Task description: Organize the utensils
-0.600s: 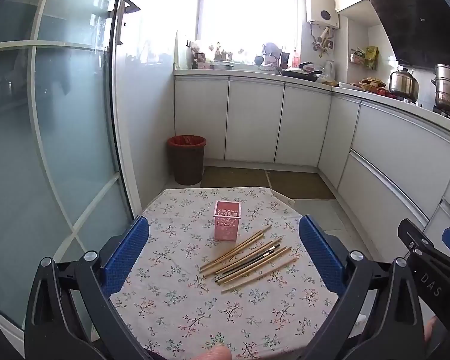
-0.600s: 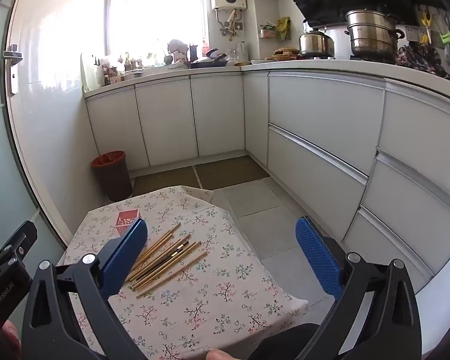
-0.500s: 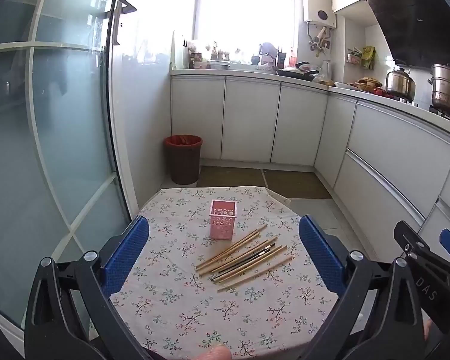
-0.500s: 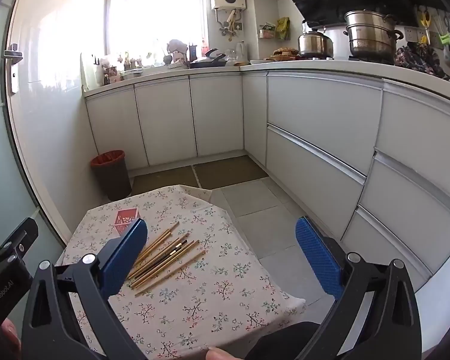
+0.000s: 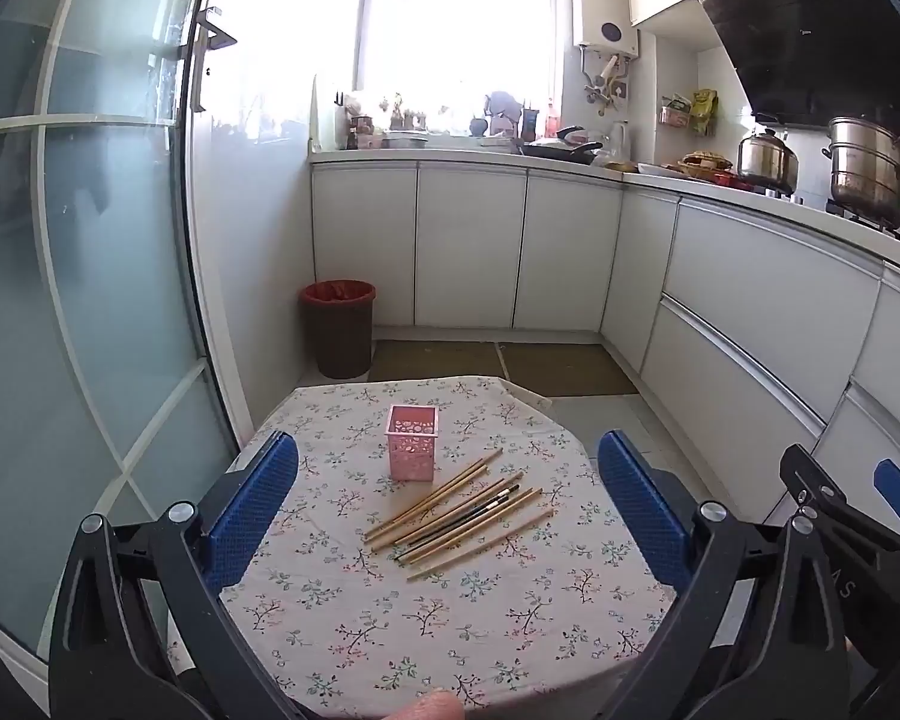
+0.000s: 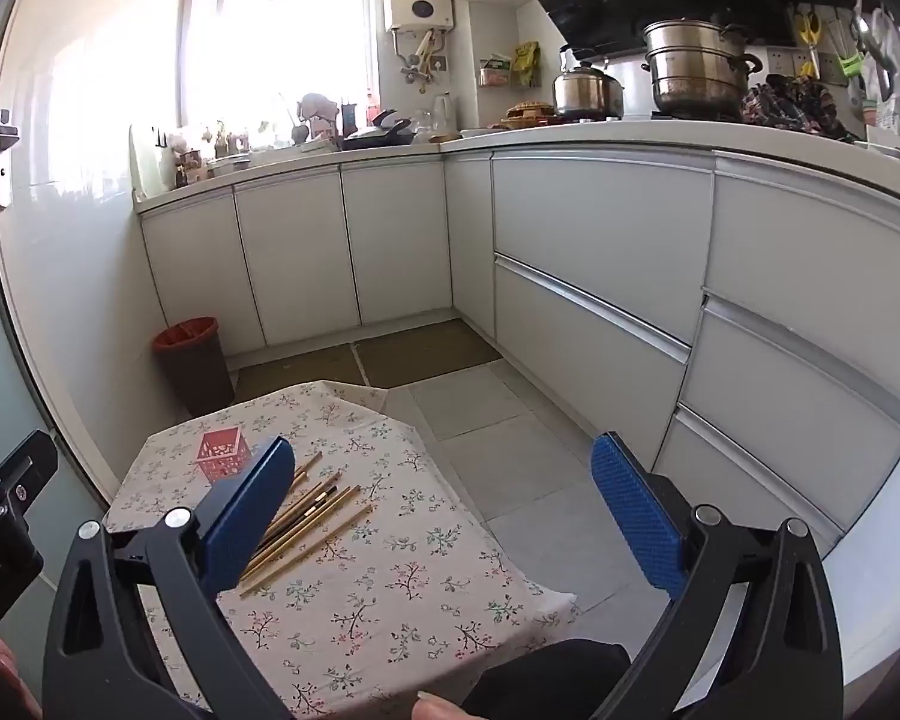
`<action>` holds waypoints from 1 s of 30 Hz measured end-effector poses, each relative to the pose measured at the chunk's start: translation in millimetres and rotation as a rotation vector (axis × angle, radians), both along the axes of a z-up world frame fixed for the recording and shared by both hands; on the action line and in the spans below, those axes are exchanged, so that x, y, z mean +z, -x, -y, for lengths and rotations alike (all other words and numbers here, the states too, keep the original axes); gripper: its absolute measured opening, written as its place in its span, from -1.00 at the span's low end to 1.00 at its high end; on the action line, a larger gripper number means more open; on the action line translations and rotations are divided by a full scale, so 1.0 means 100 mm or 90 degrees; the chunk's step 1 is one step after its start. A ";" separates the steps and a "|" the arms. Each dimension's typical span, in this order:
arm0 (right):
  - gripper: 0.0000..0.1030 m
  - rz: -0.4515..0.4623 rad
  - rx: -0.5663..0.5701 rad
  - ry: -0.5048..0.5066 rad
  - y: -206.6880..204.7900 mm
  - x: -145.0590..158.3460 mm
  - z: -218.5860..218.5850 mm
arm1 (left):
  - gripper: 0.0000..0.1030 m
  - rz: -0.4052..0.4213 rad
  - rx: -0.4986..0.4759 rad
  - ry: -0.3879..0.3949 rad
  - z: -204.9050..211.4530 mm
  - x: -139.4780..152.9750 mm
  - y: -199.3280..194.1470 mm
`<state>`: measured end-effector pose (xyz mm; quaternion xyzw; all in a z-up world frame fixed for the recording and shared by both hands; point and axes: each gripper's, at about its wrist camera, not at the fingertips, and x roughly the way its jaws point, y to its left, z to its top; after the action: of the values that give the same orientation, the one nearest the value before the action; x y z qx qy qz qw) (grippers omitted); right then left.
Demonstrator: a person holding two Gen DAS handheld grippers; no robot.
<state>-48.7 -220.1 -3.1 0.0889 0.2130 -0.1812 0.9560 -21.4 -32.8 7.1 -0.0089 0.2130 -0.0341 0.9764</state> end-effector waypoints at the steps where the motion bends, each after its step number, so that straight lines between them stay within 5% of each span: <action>1: 0.87 0.001 -0.002 -0.001 0.02 0.00 0.02 | 0.86 0.001 -0.002 -0.001 0.02 0.00 0.01; 30: 0.87 0.006 -0.006 -0.032 0.11 -0.01 0.15 | 0.86 0.001 -0.008 -0.006 0.08 0.04 0.04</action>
<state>-60.1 -235.1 -4.2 0.1147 0.2126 -0.1802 0.9535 -25.6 -40.9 11.4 -0.0027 0.2124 -0.0393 0.9764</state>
